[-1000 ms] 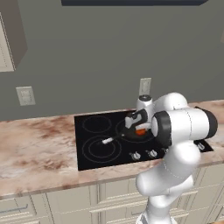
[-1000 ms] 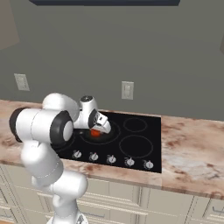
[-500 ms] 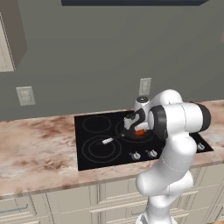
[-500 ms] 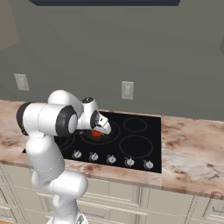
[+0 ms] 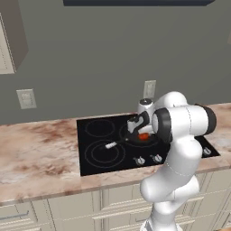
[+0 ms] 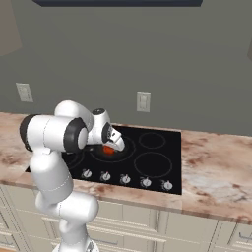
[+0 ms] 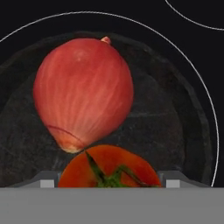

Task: Place the pan on the center burner on the stove. Then place the tomato and the onion in the pan and turn on the center burner.

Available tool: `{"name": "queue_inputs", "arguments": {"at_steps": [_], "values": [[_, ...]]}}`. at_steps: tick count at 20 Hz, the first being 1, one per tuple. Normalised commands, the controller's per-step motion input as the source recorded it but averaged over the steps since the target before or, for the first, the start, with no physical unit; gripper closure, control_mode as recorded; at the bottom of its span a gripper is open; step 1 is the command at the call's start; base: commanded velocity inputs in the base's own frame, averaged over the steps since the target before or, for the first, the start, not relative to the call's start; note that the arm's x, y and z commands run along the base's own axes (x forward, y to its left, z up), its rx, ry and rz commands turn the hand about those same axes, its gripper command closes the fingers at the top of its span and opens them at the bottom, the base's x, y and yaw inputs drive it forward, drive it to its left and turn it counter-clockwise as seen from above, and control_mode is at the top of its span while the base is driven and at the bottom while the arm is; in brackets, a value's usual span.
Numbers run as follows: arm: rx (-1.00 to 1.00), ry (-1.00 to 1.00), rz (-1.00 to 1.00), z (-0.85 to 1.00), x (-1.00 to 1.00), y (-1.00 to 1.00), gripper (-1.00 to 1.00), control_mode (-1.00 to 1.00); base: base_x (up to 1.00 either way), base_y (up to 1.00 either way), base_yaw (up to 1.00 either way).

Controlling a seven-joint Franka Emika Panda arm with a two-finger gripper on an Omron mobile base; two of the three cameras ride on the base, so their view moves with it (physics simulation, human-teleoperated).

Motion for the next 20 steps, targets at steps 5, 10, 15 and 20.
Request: {"name": "queue_inputs", "arguments": {"at_steps": [5, 10, 15, 20], "values": [[0.00, 0.00, -0.05, 0.01, 0.00, -0.24, -1.00, -1.00, 0.00, 0.00, 0.00], [0.01, -0.04, -0.01, 0.19, -0.03, -0.12, -1.00, -1.00, 0.00, 0.00, 0.00], [0.00, -0.12, -0.04, 0.28, 0.00, 0.05, -1.00, -1.00, 0.00, 0.00, 0.00], [0.00, -0.02, -0.02, 0.41, 0.00, 0.11, -1.00, -1.00, 0.00, 0.00, 0.00]]}}
